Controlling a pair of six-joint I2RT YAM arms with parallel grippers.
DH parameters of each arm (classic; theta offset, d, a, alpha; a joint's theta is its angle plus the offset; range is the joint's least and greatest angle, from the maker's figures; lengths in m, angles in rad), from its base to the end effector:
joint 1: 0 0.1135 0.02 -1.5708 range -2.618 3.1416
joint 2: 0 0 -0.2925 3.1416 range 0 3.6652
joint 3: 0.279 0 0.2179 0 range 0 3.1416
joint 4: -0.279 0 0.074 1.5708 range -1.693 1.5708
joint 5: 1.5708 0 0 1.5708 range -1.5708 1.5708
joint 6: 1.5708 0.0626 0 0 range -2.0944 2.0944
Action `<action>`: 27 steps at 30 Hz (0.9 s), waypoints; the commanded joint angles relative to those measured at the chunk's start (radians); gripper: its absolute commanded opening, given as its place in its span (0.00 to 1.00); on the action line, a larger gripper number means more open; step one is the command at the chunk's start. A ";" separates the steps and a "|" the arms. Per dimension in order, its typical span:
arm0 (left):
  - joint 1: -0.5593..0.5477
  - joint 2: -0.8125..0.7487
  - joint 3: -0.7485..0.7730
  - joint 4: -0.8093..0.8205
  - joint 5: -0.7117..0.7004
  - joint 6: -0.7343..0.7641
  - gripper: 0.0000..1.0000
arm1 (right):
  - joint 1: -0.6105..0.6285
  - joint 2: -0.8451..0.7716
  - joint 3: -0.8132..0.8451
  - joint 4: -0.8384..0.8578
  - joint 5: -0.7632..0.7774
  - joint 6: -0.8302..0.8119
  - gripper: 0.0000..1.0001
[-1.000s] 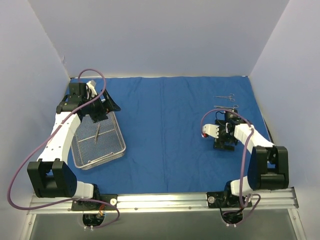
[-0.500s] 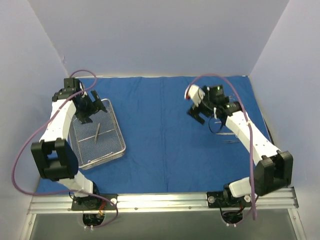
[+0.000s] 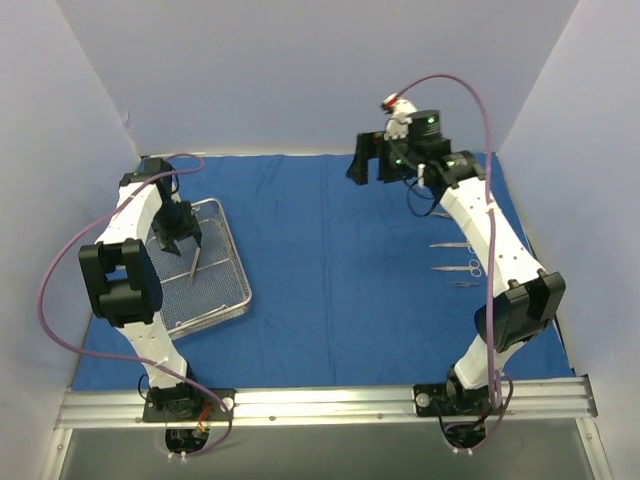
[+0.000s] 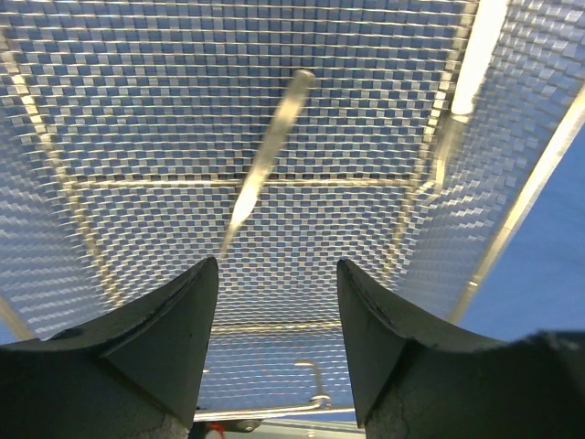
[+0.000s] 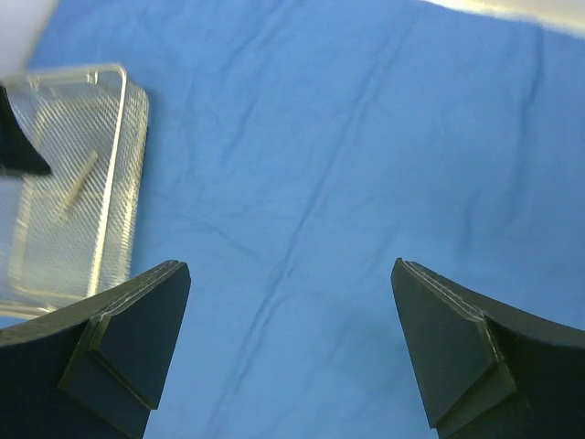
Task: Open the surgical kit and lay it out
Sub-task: Pick up the medical item from the container.
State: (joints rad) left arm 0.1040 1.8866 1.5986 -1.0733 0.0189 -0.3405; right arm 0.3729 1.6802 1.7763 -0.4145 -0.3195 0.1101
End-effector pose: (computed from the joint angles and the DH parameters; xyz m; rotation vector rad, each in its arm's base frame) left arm 0.3553 0.0359 0.2560 -0.6441 2.8636 -0.0640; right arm 0.3480 0.1573 0.4423 -0.4706 1.8633 0.6288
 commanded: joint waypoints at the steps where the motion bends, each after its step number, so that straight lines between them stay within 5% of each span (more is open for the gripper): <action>1: -0.001 0.011 0.058 -0.071 -0.106 0.034 0.64 | -0.100 -0.082 -0.049 0.023 -0.150 0.197 1.00; 18: -0.007 0.200 0.053 -0.048 -0.091 0.063 0.64 | -0.121 -0.020 -0.014 -0.055 -0.194 0.145 0.91; 26: -0.021 0.204 0.011 -0.040 -0.080 0.054 0.43 | -0.121 -0.004 -0.014 -0.067 -0.187 0.152 0.86; 27: -0.021 0.203 0.009 -0.039 -0.080 0.055 0.34 | -0.121 0.001 -0.011 -0.067 -0.184 0.155 0.84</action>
State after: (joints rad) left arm 0.0906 2.1151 1.6123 -1.1210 -0.0696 -0.2932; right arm 0.2504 1.6779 1.7222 -0.4763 -0.4911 0.2588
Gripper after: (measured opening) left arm 0.372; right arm 0.849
